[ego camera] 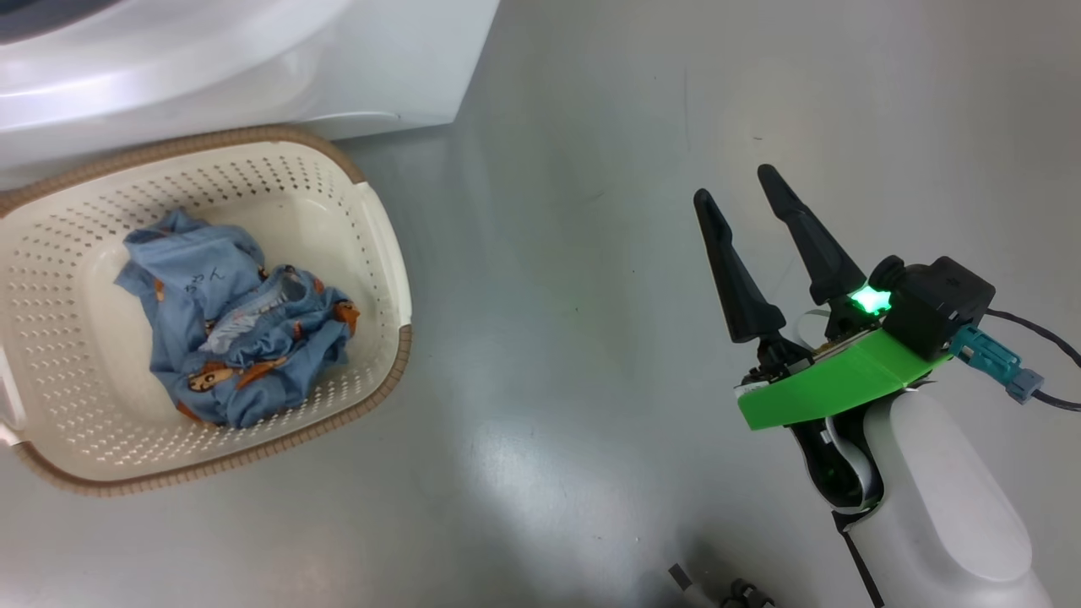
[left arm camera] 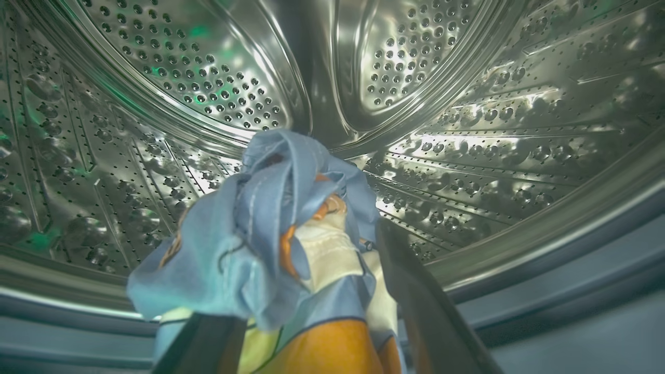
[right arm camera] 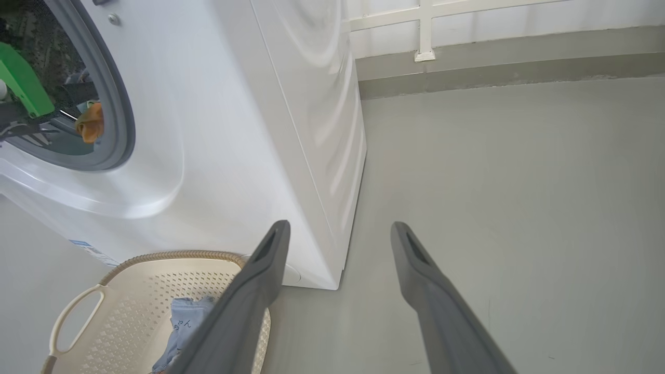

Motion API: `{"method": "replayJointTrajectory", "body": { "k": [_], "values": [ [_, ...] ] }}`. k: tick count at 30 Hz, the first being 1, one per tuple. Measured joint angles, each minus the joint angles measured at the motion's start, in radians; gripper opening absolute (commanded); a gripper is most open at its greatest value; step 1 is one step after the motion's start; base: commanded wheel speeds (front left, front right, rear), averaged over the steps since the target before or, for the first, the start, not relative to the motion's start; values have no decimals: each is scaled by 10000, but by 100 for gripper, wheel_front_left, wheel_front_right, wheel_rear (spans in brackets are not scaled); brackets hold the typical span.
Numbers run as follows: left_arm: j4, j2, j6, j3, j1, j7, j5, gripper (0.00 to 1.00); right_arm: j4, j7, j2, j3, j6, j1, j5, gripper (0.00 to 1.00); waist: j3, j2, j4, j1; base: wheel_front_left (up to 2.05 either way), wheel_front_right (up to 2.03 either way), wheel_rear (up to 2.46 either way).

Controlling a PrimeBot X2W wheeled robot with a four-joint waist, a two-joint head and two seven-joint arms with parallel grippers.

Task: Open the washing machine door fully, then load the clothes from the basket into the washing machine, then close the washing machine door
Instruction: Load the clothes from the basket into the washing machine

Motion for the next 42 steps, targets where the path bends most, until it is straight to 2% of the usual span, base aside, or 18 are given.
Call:
{"method": "replayJointTrajectory", "body": {
  "k": [15,29,34,42],
  "values": [
    [0,-199,0,-953,449,470,-1455,100,0,0,-63,-151,0,1,-2,100,-227,1,428,0,0,0,0],
    [-497,-240,0,-1509,1267,79,-2405,100,73,0,-253,-215,0,25,-2,100,-671,0,744,0,0,0,0],
    [-1101,-357,0,-1354,2014,-67,-2525,100,109,0,-336,-309,0,187,-2,100,-990,0,840,-1,0,0,0],
    [-3591,-420,205,128,4196,-73,-1927,100,194,0,-474,-405,0,607,-2,100,-1641,0,1004,0,0,0,0]
  ]
}}
